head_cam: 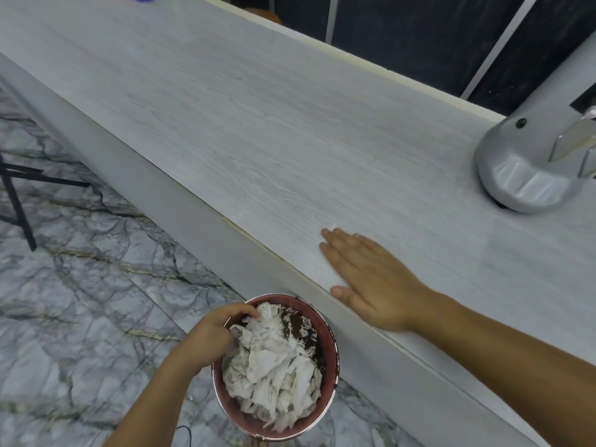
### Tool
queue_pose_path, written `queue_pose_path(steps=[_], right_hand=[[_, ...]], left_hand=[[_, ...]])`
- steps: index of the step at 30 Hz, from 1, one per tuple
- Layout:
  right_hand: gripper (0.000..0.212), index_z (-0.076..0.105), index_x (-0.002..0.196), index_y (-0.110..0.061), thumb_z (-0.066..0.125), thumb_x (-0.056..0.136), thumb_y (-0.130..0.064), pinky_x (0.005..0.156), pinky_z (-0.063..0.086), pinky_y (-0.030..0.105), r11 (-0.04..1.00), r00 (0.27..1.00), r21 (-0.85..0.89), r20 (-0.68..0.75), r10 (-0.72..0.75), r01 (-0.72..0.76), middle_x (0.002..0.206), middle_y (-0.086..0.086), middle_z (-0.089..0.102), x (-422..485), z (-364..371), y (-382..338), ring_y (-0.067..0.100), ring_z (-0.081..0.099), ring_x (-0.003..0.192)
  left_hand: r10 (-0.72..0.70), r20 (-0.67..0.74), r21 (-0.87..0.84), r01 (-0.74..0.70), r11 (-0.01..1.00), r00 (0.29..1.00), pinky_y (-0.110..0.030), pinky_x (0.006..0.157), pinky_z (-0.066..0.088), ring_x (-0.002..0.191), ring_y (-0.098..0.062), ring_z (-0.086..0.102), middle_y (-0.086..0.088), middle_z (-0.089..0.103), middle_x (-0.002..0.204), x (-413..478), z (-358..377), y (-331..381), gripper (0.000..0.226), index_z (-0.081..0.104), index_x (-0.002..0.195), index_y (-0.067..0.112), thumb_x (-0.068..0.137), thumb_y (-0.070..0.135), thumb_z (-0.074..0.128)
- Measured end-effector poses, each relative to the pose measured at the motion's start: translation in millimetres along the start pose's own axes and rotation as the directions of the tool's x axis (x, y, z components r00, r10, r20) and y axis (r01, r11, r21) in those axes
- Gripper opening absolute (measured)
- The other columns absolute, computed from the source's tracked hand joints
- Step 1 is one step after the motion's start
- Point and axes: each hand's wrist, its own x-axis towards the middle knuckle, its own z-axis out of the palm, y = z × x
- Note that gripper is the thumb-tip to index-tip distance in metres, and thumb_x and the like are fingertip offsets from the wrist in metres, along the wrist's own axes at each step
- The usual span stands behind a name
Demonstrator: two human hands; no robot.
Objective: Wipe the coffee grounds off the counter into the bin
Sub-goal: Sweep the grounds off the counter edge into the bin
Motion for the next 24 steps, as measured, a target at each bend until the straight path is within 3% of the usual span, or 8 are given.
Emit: queue_pose_path(steps=[3, 8, 13, 16, 20, 22, 24], right_hand=[[0.071, -0.001, 0.157, -0.015, 0.017, 0.102, -0.056, 0.124, 0.004, 0.041, 0.999, 0.999, -0.008, 0.009, -0.038, 0.038, 0.166, 0.005, -0.009, -20.1, 6.8, -22.9, 0.016, -0.013, 0.151], [0.065, 0.005, 0.157, -0.013, 0.019, 0.105, -0.049, 0.124, 0.008, 0.040, 0.996, 0.998, -0.061, -0.013, -0.068, 0.067, 0.166, 0.006, -0.003, -46.2, 20.3, -45.5, 0.018, -0.009, 0.152], [0.055, 0.022, 0.155, -0.008, 0.030, 0.107, -0.035, 0.122, 0.018, 0.042, 0.989, 0.989, -0.110, -0.099, -0.113, 0.102, 0.164, 0.010, 0.017, -70.2, 39.3, -53.1, 0.022, 0.008, 0.153], [0.049, 0.037, 0.149, -0.006, 0.040, 0.106, -0.027, 0.119, 0.026, 0.043, 0.990, 0.976, -0.072, -0.178, -0.129, 0.118, 0.159, 0.011, 0.031, -93.6, 46.0, -56.1, 0.024, 0.023, 0.149], [0.047, 0.045, 0.144, -0.003, 0.048, 0.103, -0.025, 0.118, 0.031, 0.045, 0.996, 0.945, -0.036, -0.321, 0.069, -0.085, 0.153, 0.012, 0.041, -152.6, 34.6, -36.7, 0.027, 0.036, 0.144], [0.050, 0.042, 0.146, -0.004, 0.045, 0.102, -0.028, 0.118, 0.030, 0.045, 0.979, 0.935, -0.066, -0.315, 0.162, -0.192, 0.154, 0.012, 0.040, -184.8, 30.0, -23.8, 0.029, 0.037, 0.144], [0.049, 0.043, 0.145, -0.006, 0.049, 0.099, -0.021, 0.117, 0.030, 0.045, 0.978, 0.931, -0.068, -0.323, 0.167, -0.199, 0.153, 0.012, 0.042, -206.1, 35.8, -26.5, 0.029, 0.038, 0.143]], left_hand=[[-0.006, 0.007, -0.001, 0.006, 1.000, 1.000, -0.027, 0.091, 0.053, 0.113, -0.006, 0.059, 0.008, 0.067, 0.120, -6.5, 7.3, 5.9, 0.069, 0.076, 0.105, 0.022, 0.071, -0.025, 0.038], [-0.015, 0.022, -0.005, 0.015, 1.000, 1.000, -0.021, 0.078, 0.056, 0.109, -0.010, 0.062, 0.008, 0.067, 0.116, -14.8, 24.8, 12.3, 0.069, 0.077, 0.103, 0.022, 0.070, -0.025, 0.038], [-0.010, 0.032, -0.011, 0.010, 1.000, 0.999, -0.020, 0.065, 0.055, 0.103, -0.009, 0.061, 0.012, 0.066, 0.113, -26.8, 40.1, 12.2, 0.067, 0.076, 0.101, 0.024, 0.073, -0.024, 0.039], [-0.001, 0.042, -0.004, 0.001, 1.000, 0.999, -0.023, 0.068, 0.058, 0.100, -0.008, 0.062, 0.014, 0.067, 0.112, -35.6, 50.9, 15.3, 0.066, 0.077, 0.100, 0.026, 0.072, -0.022, 0.041], [0.040, 0.080, 0.049, -0.044, 0.998, 0.996, -0.041, 0.086, 0.060, 0.108, -0.019, 0.064, 0.006, 0.069, 0.117, -44.8, 64.5, 18.9, 0.069, 0.077, 0.096, 0.031, 0.067, -0.023, 0.044], [0.040, 0.096, 0.063, -0.046, 0.997, 0.995, -0.048, 0.091, 0.058, 0.110, -0.022, 0.064, 0.005, 0.069, 0.119, -50.6, 72.2, 22.6, 0.070, 0.077, 0.097, 0.031, 0.068, -0.023, 0.043], [0.046, 0.103, 0.050, -0.052, 0.997, 0.994, -0.050, 0.091, 0.057, 0.112, -0.027, 0.064, 0.002, 0.069, 0.120, -55.2, 80.8, 23.9, 0.071, 0.077, 0.097, 0.029, 0.067, -0.025, 0.043]])
